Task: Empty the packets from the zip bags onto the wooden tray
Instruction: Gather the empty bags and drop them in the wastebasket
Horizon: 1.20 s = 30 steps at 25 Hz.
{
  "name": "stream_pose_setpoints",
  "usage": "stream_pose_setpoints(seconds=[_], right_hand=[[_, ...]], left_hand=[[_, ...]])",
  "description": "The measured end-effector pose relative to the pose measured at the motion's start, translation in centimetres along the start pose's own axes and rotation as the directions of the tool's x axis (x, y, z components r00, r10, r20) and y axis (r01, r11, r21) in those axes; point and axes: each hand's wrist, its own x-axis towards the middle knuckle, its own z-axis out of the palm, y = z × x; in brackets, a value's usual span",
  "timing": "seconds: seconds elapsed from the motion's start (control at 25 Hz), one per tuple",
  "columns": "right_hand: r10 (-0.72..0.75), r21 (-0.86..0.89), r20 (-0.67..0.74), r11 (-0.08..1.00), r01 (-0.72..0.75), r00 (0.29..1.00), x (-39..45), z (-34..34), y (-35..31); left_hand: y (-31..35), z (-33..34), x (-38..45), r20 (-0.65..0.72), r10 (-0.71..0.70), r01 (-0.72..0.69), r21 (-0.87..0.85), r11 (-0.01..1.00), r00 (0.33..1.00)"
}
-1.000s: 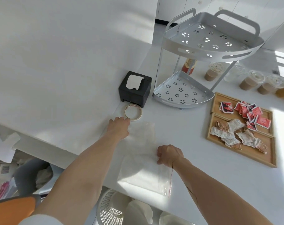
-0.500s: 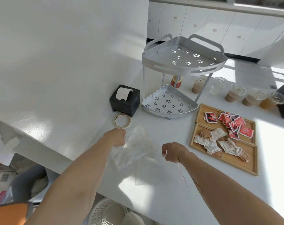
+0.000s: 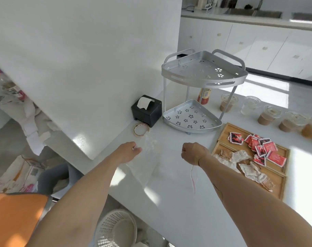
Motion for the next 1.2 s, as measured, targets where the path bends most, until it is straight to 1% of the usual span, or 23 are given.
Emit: stream_pose_setpoints(seconds=[0.12, 0.24, 0.28, 0.44, 0.56, 0.72, 0.84, 0.96, 1.08, 1.2], right_hand=[[-0.083, 0.023, -0.019, 0.996, 0.084, 0.996, -0.3, 0.5, -4.0], [-0.185, 0.014, -0.014, 0.983, 0.185, 0.983, -0.6, 1.1, -8.6], [-0.221, 0.0, -0.006, 0.975, 0.221, 0.975, -0.8, 1.3, -10.2], [-0.325, -0.022, 0.039, 0.945, 0.326, 0.945, -2.7, 3.2, -17.1], [-0.349, -0.027, 0.074, 0.936, 0.351, 0.934, -4.6, 5.4, -21.2], [-0.421, -0.056, 0.115, 0.902, 0.429, 0.9, -7.8, 9.6, -26.1], [-0.464, -0.069, 0.11, 0.879, 0.473, 0.879, -9.6, 13.2, -28.4], [-0.478, -0.133, 0.126, 0.86, 0.492, 0.869, -10.5, 16.9, -29.5], [-0.468, -0.158, 0.162, 0.857, 0.491, 0.869, -10.6, 20.5, -29.5], [-0.445, -0.187, 0.232, 0.852, 0.489, 0.865, -10.2, 24.3, -28.8]], left_hand=[[-2.4, -1.1, -3.2, -0.045, -0.096, 0.09, -0.112, 0.99, 0.994], [-5.7, -2.5, -6.9, -0.039, -0.205, 0.189, -0.252, 0.949, 0.978], [-6.9, -2.9, -8.2, -0.052, -0.246, 0.223, -0.275, 0.935, 0.968], [-12.6, -4.2, -14.4, -0.15, -0.353, 0.308, -0.26, 0.915, 0.923], [-16.5, -4.2, -18.8, -0.14, -0.427, 0.385, -0.249, 0.888, 0.894], [-21.0, -3.0, -24.0, -0.115, -0.502, 0.429, -0.379, 0.82, 0.857], [-23.4, -1.5, -26.7, -0.09, -0.541, 0.471, -0.388, 0.792, 0.836], [-25.6, 1.0, -28.0, -0.073, -0.567, 0.516, -0.334, 0.789, 0.82], [-27.8, 4.7, -28.6, -0.057, -0.632, 0.56, -0.406, 0.722, 0.773], [-30.1, 8.7, -28.0, -0.022, -0.684, 0.596, -0.471, 0.65, 0.729]])
